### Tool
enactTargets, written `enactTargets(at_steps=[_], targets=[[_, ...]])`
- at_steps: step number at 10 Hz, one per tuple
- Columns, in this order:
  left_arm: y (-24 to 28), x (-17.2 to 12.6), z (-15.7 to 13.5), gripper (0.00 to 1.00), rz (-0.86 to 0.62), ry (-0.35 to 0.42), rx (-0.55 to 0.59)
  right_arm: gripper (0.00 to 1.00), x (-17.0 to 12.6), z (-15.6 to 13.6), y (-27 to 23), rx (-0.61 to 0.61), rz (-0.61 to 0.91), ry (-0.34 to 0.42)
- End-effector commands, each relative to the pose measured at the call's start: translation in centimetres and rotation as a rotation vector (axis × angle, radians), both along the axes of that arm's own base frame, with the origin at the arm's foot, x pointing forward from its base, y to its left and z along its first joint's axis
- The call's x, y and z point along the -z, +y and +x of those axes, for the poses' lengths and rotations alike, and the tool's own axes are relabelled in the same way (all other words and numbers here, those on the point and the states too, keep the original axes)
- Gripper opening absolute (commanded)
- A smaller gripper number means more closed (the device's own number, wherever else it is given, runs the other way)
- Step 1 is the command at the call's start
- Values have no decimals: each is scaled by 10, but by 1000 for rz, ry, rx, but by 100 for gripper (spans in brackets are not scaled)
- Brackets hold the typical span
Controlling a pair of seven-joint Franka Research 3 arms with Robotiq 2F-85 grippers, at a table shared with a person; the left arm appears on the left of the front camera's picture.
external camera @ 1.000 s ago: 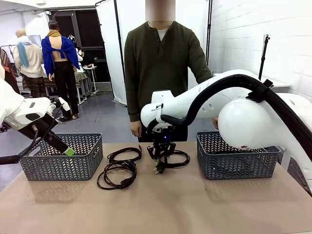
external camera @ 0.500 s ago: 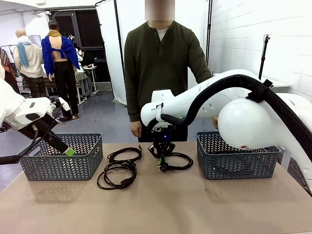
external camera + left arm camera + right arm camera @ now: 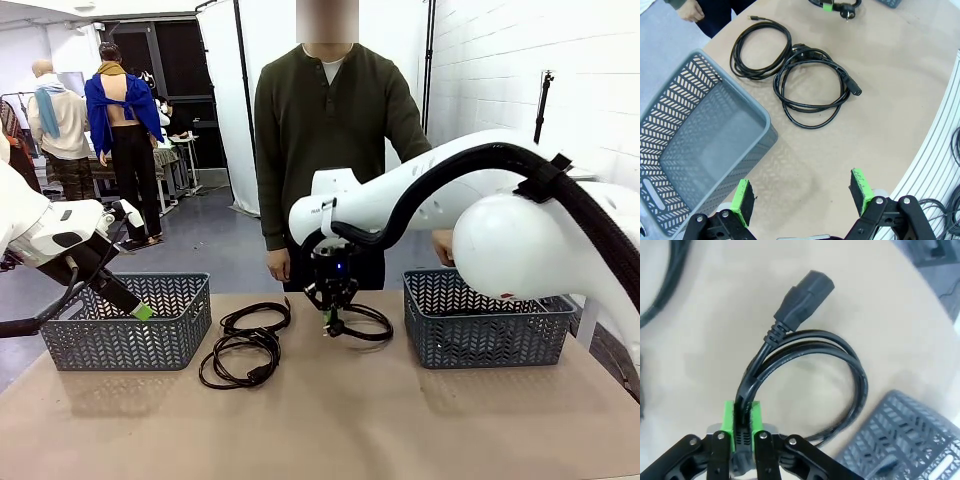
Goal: Organize the cables according to human instructions.
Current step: Pick up a bundle of cables and place it in the basket indicated by the human.
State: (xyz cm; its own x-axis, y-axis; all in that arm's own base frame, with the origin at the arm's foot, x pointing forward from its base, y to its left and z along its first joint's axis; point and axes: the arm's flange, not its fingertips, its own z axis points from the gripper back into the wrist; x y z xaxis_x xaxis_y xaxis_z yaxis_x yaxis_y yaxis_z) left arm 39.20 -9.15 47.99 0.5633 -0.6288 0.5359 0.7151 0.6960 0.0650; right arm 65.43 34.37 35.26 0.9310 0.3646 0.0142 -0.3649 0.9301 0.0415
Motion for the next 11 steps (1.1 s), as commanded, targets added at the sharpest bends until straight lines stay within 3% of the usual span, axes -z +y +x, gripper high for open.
enactTargets(at_steps=[1, 3, 5, 8, 9, 11], targets=[[1, 0, 0, 100, -18, 6, -3, 0, -36, -12, -6, -122, -40, -26], [1, 0, 0, 100, -18, 6, -3, 0, -71, -27, -9, -335, -22, -29], [1, 0, 0, 100, -18, 6, -3, 0, -103, -43, -19, -627, -35, -58], [1, 0, 0, 100, -18, 6, -3, 0, -132, -61, -40, -967, -42, -74], [1, 0, 0, 100, -18, 6, -3, 0, -136, -66, -46, -1043, -59, -82], [1, 0, 0, 100, -18, 6, -3, 0, -133, -74, -51, -1080, -107, -87]])
